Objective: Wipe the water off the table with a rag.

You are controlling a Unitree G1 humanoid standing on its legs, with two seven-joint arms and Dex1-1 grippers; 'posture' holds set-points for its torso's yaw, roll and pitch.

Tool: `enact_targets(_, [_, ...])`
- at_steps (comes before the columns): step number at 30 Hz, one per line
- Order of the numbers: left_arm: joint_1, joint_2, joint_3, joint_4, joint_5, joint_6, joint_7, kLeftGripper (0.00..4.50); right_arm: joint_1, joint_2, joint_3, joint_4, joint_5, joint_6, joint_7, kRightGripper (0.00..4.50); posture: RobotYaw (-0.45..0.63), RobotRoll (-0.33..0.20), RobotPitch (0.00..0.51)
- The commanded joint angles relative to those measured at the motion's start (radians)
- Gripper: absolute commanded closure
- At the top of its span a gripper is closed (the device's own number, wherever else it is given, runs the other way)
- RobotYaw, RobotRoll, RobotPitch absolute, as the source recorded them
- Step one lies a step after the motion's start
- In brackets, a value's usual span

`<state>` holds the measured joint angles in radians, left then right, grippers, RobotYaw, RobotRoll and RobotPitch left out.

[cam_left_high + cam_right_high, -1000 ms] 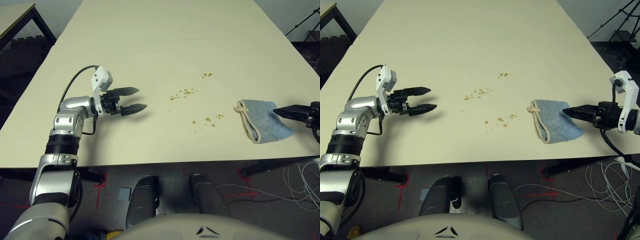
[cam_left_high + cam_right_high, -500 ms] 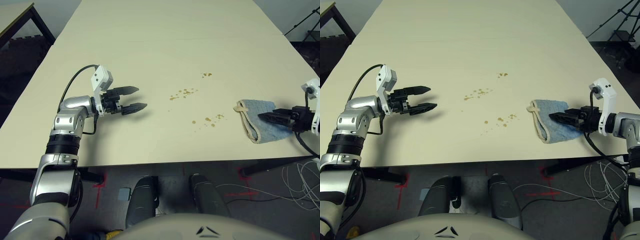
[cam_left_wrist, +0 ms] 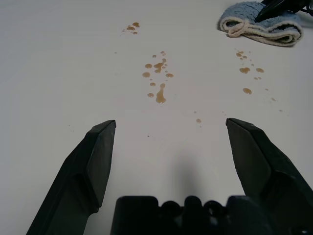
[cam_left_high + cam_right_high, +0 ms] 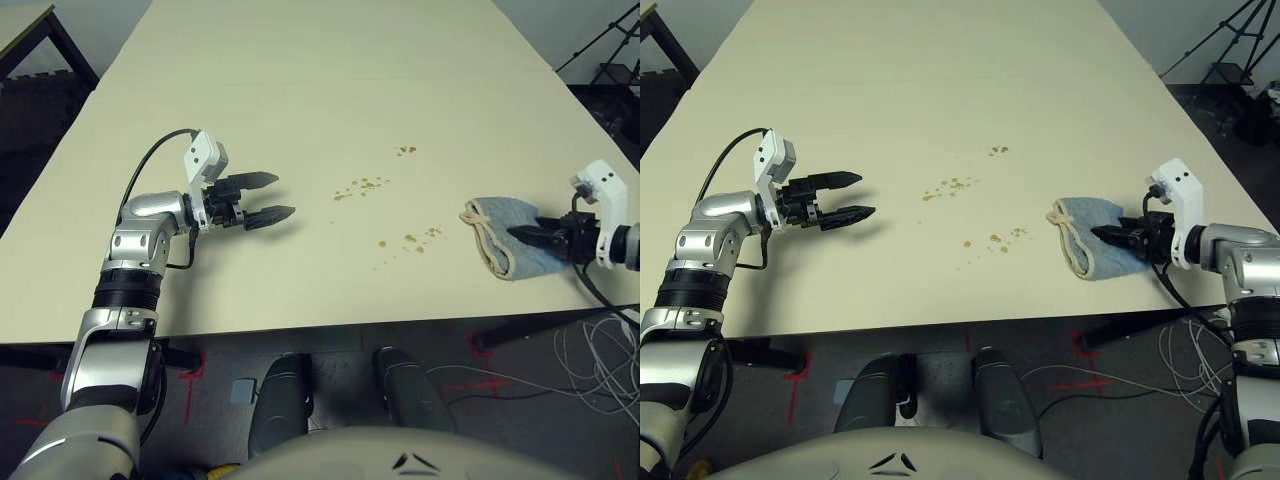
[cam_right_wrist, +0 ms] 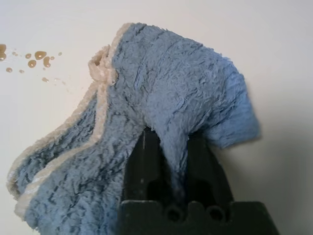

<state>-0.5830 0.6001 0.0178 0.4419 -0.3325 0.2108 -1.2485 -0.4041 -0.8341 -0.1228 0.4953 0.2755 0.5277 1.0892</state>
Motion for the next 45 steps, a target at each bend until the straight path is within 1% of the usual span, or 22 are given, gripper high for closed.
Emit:
enact_targets(1, [0.002, 0.001, -0.015, -0.01, 0.014, -0.001, -0.001, 0.0, -0.004, 0.017, -0.024, 0.0, 0.03, 0.039, -0.014, 4.35, -0.21, 0.0, 0.149])
enact_targets(6, [0.004, 0.005, -0.016, -0.007, 0.016, -0.001, -0.007, 0.0, -0.033, 0.019, -0.095, -0.082, 0.108, 0.124, -0.042, 4.38, -0.22, 0.0, 0.153])
enact_targets(11, [-0.001, 0.007, -0.016, 0.002, 0.018, -0.003, -0.01, 0.0, -0.019, 0.037, -0.086, -0.171, 0.137, 0.186, -0.076, 4.38, -0.22, 0.0, 0.155])
enact_targets(14, [-0.009, 0.008, -0.011, 0.002, 0.015, 0.004, -0.006, 0.0, 0.012, 0.05, -0.045, -0.228, 0.134, 0.218, -0.077, 4.38, -0.22, 0.0, 0.155])
enact_targets(19, [-0.007, 0.043, -0.006, 0.0, 0.013, 0.002, -0.038, 0.0, 0.032, 0.084, 0.018, -0.276, 0.111, 0.232, -0.093, 4.38, -0.22, 0.0, 0.154])
enact_targets(22, [-0.001, 0.065, -0.008, -0.012, 0.008, 0.012, -0.059, 0.0, 0.035, 0.103, 0.076, -0.296, 0.086, 0.22, -0.095, 4.39, -0.21, 0.0, 0.152])
enact_targets(26, [0.003, 0.076, -0.006, -0.017, 0.004, 0.019, -0.069, 0.0, 0.03, 0.153, 0.135, -0.329, 0.078, 0.217, -0.091, 4.39, -0.21, 0.0, 0.15])
enact_targets(33, [0.005, 0.074, -0.007, -0.012, 0.012, 0.009, -0.067, 0.0, 0.039, 0.263, 0.257, -0.485, 0.085, 0.28, -0.102, 4.39, -0.2, 0.0, 0.143])
enact_targets(40, [0.008, 0.067, -0.007, -0.011, 0.011, 0.004, -0.062, 0.0, 0.046, 0.362, 0.325, -0.612, 0.102, 0.35, -0.154, 4.39, -0.2, 0.0, 0.139])
enact_targets(45, [0.011, 0.059, -0.01, -0.015, 0.011, 0.003, -0.058, 0.0, 0.053, 0.384, 0.335, -0.657, 0.112, 0.386, -0.176, 4.39, -0.21, 0.0, 0.141])
